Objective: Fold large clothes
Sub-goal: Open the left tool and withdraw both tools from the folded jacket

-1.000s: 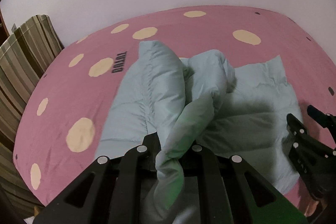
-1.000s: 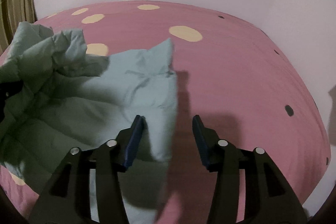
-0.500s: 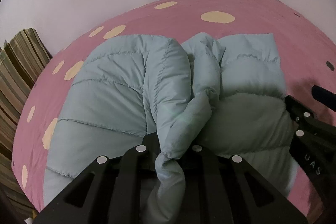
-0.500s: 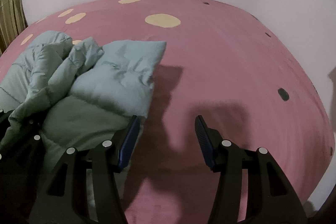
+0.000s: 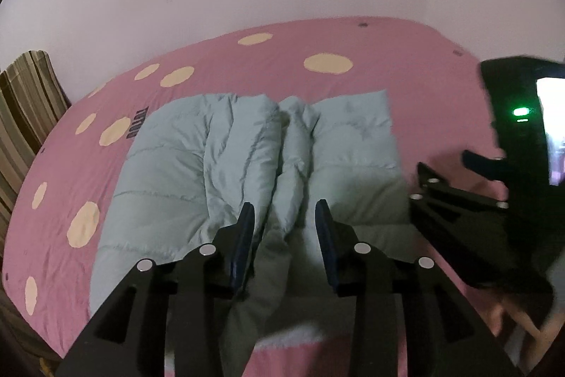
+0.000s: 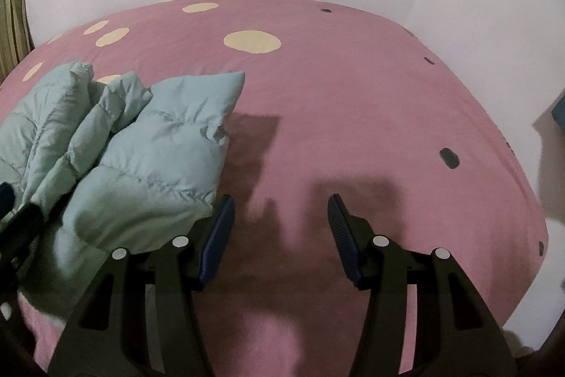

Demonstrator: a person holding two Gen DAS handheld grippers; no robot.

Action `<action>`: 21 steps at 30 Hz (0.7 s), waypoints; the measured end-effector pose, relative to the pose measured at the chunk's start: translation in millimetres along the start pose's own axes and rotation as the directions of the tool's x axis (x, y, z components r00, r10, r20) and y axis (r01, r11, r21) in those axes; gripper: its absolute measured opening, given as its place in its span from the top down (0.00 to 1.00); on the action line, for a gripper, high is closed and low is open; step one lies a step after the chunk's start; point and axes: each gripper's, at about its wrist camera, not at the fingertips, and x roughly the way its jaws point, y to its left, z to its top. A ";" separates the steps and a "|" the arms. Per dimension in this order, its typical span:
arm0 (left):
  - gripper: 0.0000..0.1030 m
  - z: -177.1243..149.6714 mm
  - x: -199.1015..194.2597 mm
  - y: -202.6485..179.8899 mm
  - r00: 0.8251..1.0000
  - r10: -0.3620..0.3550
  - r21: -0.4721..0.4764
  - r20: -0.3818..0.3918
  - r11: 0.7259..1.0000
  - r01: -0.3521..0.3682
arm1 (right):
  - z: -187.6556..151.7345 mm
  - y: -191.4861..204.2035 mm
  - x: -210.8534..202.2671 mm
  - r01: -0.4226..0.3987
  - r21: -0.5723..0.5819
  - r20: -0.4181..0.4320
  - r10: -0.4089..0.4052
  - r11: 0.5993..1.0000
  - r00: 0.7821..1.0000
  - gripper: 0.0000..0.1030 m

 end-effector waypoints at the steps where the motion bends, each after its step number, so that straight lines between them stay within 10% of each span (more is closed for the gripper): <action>1: 0.65 -1.2 -9.4 4.4 1.000 -0.007 -0.006 0.014 1.000 0.007 | 0.0 1.0 -2.5 0.003 -0.002 0.004 -0.003 1.000 1.000 0.47; 10: 0.65 -2.5 -44.1 75.1 0.994 0.064 -0.108 0.088 0.993 -0.054 | 10.1 32.8 -30.1 -0.004 -0.056 0.052 0.007 0.998 0.999 0.47; 21: 0.50 -26.8 -7.5 192.4 0.975 0.222 -0.256 -0.004 0.942 -0.216 | 32.2 96.4 -43.6 -0.148 -0.075 0.036 0.151 0.986 0.988 0.37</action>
